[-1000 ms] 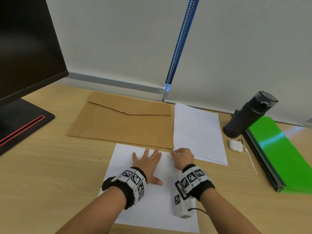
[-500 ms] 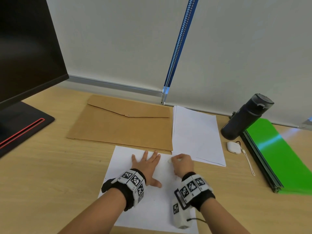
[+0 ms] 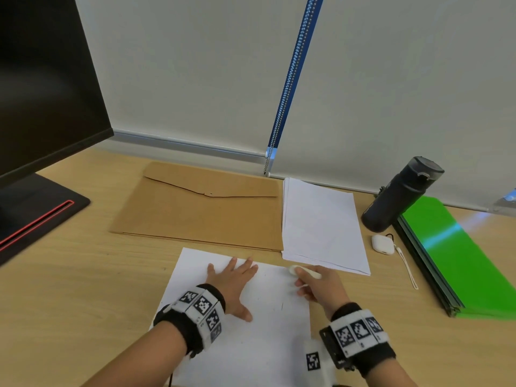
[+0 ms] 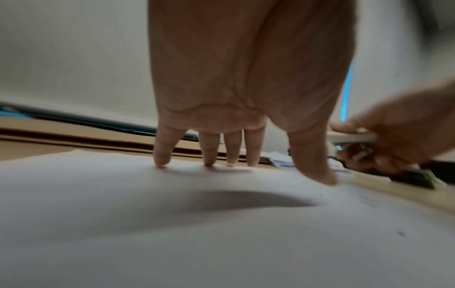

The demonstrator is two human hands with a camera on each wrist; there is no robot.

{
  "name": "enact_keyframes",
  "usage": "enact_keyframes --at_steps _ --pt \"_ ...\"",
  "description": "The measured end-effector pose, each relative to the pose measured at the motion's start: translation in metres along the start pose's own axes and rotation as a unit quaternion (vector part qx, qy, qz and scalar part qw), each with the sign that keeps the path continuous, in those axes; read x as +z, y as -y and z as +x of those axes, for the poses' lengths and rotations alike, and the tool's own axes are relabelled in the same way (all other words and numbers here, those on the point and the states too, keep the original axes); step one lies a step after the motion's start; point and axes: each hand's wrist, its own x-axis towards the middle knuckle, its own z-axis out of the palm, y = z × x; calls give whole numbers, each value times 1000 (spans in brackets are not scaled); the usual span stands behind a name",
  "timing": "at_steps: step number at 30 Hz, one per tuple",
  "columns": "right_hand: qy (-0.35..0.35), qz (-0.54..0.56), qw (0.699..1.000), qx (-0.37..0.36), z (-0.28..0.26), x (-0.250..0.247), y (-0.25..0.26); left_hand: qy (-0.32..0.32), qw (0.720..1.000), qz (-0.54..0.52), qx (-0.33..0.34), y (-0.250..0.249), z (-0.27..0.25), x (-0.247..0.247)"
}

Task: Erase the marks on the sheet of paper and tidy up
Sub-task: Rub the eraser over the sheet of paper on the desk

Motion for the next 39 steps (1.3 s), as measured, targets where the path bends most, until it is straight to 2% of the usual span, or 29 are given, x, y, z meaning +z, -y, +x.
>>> enact_keyframes --at_steps 1,3,5,6,9,12,16,19,24,29,34,37,39 --pt "-5 2 1000 0 0 -6 -4 -12 1000 -25 -2 4 -5 -1" --pt "-8 -3 1000 10 -3 -13 -12 -85 993 -83 -24 16 -18 -3" --pt "-8 0 1000 29 -5 -15 -20 -178 973 -113 -94 30 -29 -2" --pt "-6 3 999 42 -7 -13 -23 -198 962 -125 -144 38 -34 0" --pt "-1 8 997 72 -3 0 -33 -146 941 -154 -263 57 -47 3" --pt "3 -6 997 73 6 17 -41 -126 934 -136 -307 65 -49 2" --pt "17 -15 999 35 1 30 -23 -120 923 -144 -337 68 -47 -5" --pt "20 0 1000 16 1 31 -19 -148 902 -255 -315 82 -46 -3" --pt "-2 40 997 -64 -17 18 -4 -246 854 -404 -219 97 -61 -8" --pt "-11 97 978 -184 -47 -5 29 -289 767 -569 -71 96 -101 -31" --pt "-5 102 949 -298 -72 -21 51 -356 716 -600 26 84 -132 -48" --pt "-19 104 937 -333 -83 -24 53 -389 700 -597 38 81 -139 -48" --pt "-24 96 938 -333 -83 -21 48 -400 699 -591 38 80 -140 -43"
